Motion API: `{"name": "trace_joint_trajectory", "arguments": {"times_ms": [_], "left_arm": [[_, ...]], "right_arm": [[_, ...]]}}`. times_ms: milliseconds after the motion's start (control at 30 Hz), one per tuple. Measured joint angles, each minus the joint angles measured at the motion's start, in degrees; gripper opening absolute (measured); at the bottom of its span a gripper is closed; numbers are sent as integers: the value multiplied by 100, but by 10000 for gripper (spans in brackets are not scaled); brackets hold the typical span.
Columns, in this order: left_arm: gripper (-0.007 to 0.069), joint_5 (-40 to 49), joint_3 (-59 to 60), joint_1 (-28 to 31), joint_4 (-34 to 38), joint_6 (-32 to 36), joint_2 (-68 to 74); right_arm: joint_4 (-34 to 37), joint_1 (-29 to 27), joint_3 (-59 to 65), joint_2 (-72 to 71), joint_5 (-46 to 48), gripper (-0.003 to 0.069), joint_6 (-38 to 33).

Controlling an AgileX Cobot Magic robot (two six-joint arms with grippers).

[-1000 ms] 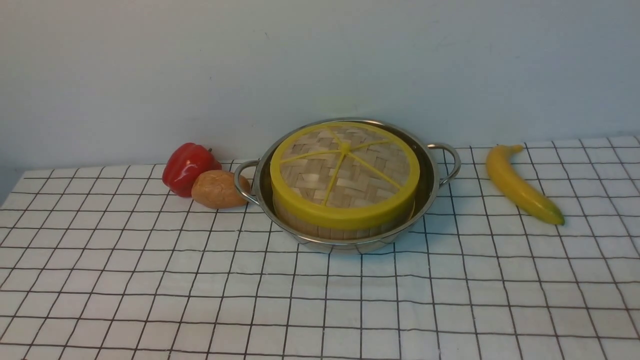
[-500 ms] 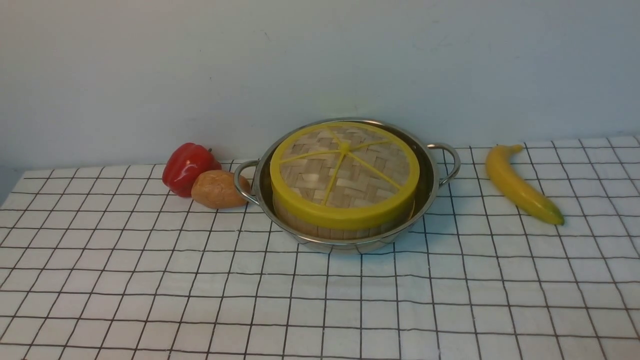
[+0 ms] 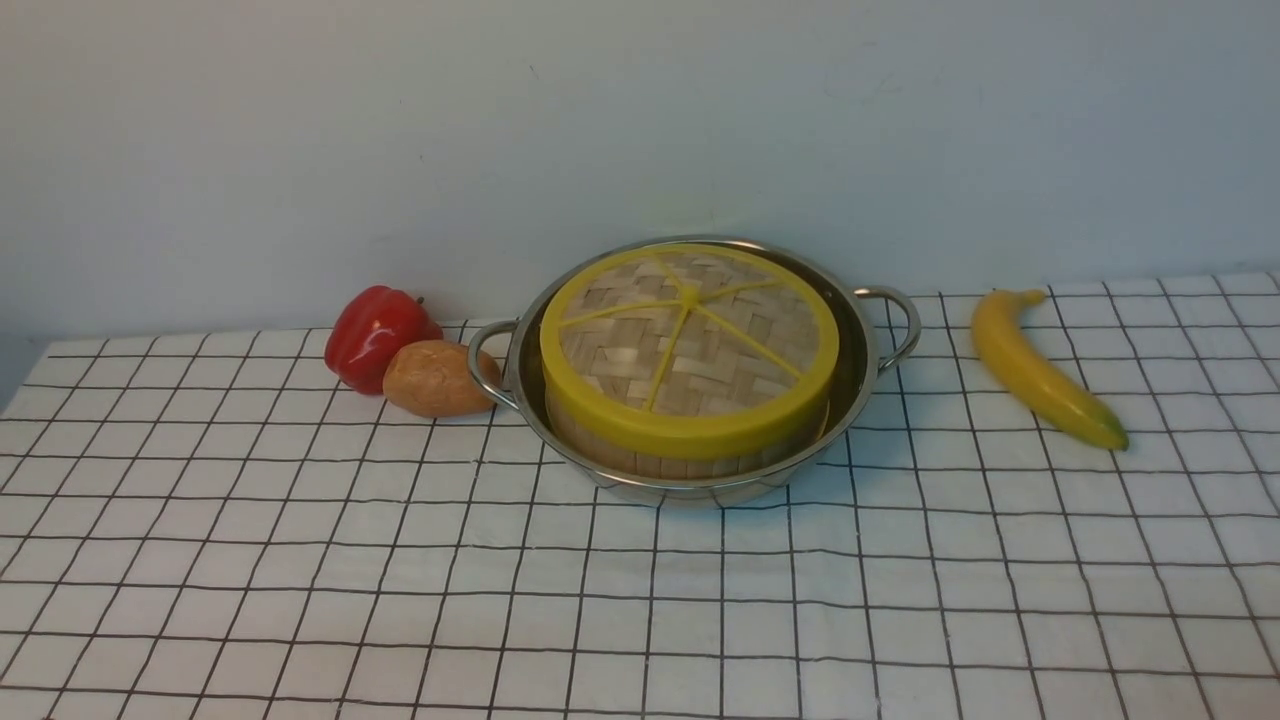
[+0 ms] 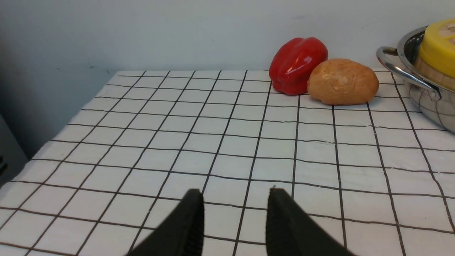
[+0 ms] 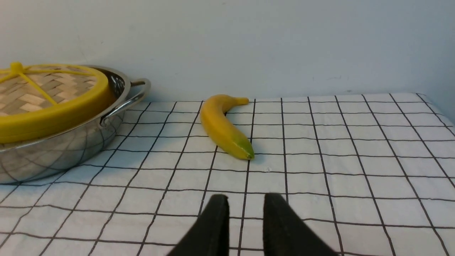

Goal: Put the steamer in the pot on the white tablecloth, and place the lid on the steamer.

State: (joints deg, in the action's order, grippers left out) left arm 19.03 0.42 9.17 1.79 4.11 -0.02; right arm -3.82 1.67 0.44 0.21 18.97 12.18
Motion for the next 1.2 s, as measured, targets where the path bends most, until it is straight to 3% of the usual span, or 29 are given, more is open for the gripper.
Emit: {"name": "trace_joint_trajectory", "arguments": {"times_ms": [167,1200], "left_arm": [[243,0,0,0,0,0,0],[243,0,0,0,0,0,0]], "right_arm": [[290,2,0,0,28,176,-532],[350,2,0,0,31,238,-502]]}}
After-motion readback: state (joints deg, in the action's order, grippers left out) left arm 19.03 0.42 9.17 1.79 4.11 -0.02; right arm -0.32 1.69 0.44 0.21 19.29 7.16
